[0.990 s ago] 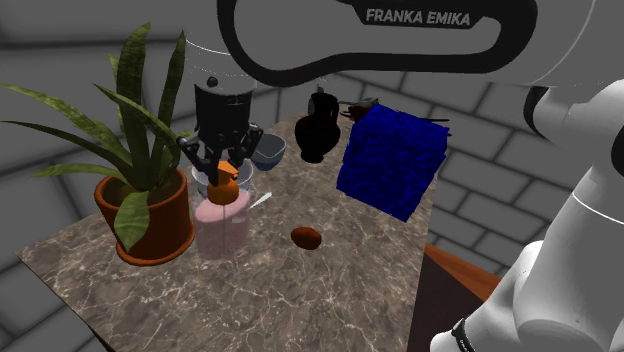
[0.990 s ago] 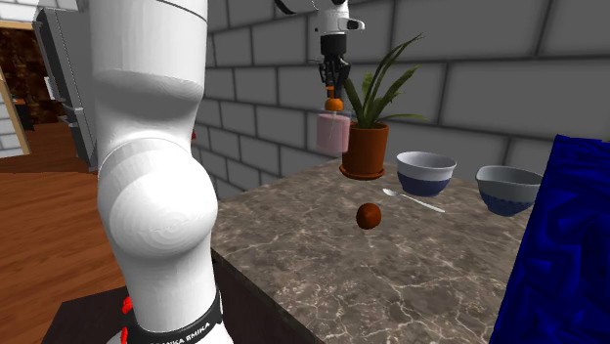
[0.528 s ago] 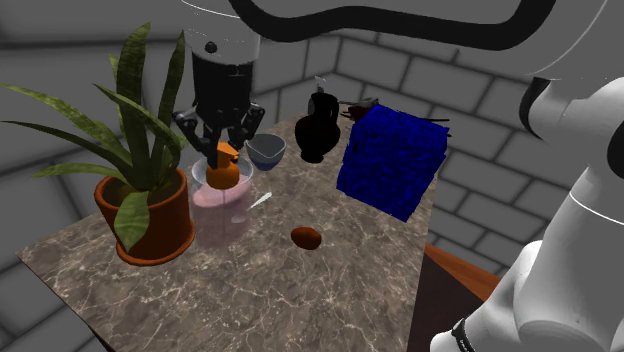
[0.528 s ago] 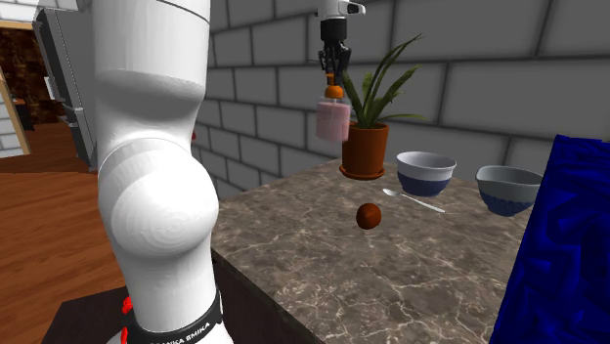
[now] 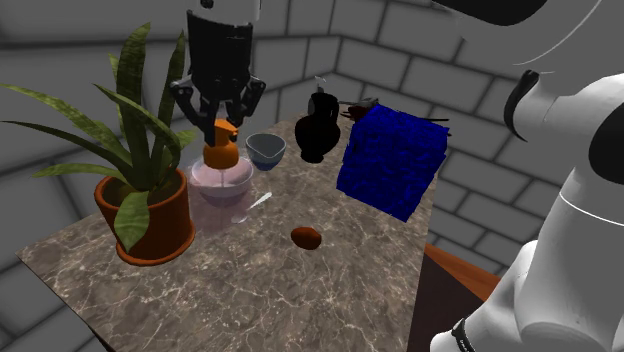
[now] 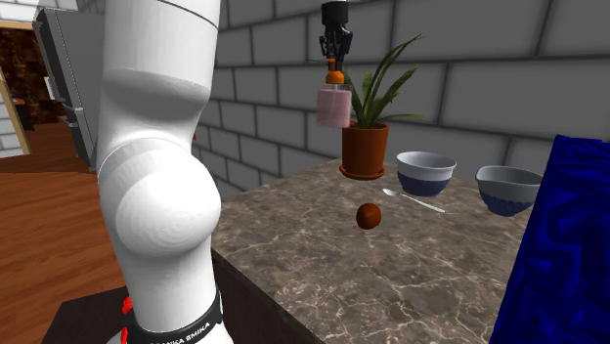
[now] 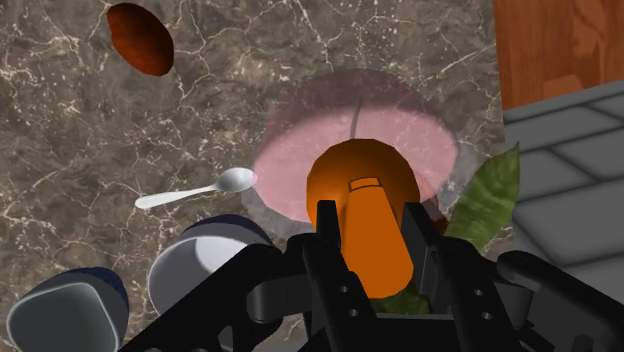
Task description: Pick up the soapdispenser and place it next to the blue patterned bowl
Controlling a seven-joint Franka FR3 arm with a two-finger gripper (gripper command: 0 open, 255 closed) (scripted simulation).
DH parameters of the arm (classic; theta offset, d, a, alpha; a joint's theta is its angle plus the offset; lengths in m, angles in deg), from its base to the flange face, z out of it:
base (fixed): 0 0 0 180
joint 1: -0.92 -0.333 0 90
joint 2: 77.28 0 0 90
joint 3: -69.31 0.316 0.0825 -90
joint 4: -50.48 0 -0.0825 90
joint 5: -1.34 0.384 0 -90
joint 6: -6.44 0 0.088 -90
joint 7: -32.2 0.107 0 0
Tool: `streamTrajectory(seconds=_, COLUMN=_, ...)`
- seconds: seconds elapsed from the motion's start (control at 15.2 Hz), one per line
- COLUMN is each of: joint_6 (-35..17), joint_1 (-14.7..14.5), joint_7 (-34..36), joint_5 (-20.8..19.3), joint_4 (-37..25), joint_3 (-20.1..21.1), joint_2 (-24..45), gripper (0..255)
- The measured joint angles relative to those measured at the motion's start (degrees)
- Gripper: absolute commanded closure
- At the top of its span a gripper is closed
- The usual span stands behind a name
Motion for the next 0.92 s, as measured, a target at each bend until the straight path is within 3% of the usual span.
streamTrajectory(seconds=0.46, joint_6=7.45, joint_1=-2.59, joint_7=0.59, joint_5=-2.28, joint_4=-10.8, joint_3=0.23, joint_2=3.76, gripper=255)
streamTrajectory(seconds=0.59, joint_6=6.97, joint_1=-1.0, joint_7=-0.95, joint_5=-1.54, joint_4=-9.47, joint_3=-0.15, joint_2=2.71, gripper=255)
streamTrajectory(seconds=0.92, joint_6=2.97, joint_1=6.2, joint_7=-8.35, joint_5=2.16, joint_4=-1.19, joint_3=-2.39, joint_2=-2.56, gripper=255)
